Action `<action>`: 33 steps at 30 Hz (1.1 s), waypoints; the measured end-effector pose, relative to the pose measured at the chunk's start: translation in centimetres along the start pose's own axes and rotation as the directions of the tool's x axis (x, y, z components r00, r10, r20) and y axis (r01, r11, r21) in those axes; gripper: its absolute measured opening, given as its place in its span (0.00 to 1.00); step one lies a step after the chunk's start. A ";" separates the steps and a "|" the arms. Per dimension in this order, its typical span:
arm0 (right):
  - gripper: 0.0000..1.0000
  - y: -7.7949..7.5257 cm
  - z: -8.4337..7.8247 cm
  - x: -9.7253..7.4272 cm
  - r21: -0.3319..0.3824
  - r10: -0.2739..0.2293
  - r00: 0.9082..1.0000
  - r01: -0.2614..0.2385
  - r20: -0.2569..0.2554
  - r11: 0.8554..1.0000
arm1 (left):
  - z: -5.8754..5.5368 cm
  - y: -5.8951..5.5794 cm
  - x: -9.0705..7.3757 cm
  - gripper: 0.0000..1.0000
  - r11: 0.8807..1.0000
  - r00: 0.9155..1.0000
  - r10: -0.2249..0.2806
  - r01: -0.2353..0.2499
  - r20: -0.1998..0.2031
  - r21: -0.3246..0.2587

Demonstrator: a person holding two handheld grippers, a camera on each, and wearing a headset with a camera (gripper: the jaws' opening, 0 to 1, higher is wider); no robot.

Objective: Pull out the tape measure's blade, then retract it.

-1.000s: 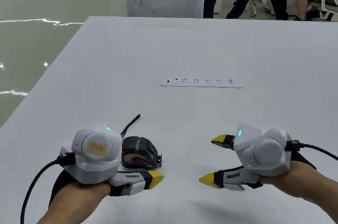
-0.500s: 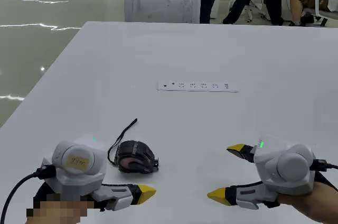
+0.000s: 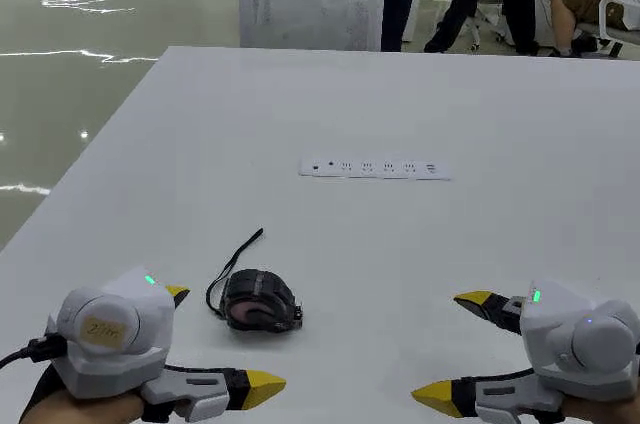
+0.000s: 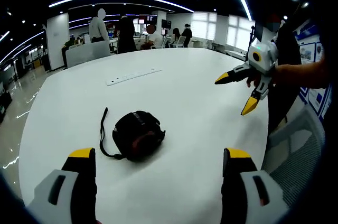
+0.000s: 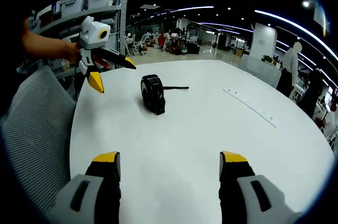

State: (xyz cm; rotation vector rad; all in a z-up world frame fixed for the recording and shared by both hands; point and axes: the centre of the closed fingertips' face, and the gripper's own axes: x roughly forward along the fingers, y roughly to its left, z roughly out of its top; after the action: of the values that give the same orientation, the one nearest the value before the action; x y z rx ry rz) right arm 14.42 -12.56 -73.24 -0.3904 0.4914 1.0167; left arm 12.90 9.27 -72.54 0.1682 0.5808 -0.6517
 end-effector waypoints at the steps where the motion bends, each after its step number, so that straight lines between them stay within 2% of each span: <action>1: 0.80 0.0 0.0 -0.1 0.003 -0.001 1.000 0.001 0.005 1.000 | 0.0 0.2 -0.1 0.99 1.000 1.000 0.004 -0.004 0.007 0.000; 2: 0.80 0.0 0.1 -0.2 0.005 -0.001 1.000 0.001 0.016 1.000 | 0.0 0.4 -0.2 0.99 1.000 1.000 0.007 -0.007 0.015 -0.002; 10: 0.87 0.4 0.3 -0.2 0.030 0.015 0.998 -0.017 0.053 0.999 | -0.8 0.6 -0.8 0.99 1.000 1.000 -0.006 0.006 -0.001 -0.021; 18: 0.91 1.0 0.4 -0.1 0.037 0.029 0.998 -0.031 0.054 0.999 | -0.9 0.7 -0.9 0.99 1.000 1.000 -0.023 0.023 0.013 -0.014; 27: 0.92 0.7 0.2 -0.1 0.045 0.020 0.999 -0.023 0.051 0.999 | -0.4 1.1 -1.5 0.99 1.000 0.999 -0.024 0.023 0.043 0.011; 33: 0.93 0.6 0.1 -0.1 0.037 0.024 0.998 -0.026 0.050 0.999 | -0.7 1.3 -1.6 0.99 0.999 0.999 -0.027 0.026 0.034 0.027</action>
State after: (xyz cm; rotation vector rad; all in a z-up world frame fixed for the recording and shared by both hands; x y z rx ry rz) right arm 13.82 -12.31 -73.14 -0.3255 0.4708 1.0380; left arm 12.38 11.37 -72.28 0.1741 0.5423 -0.6873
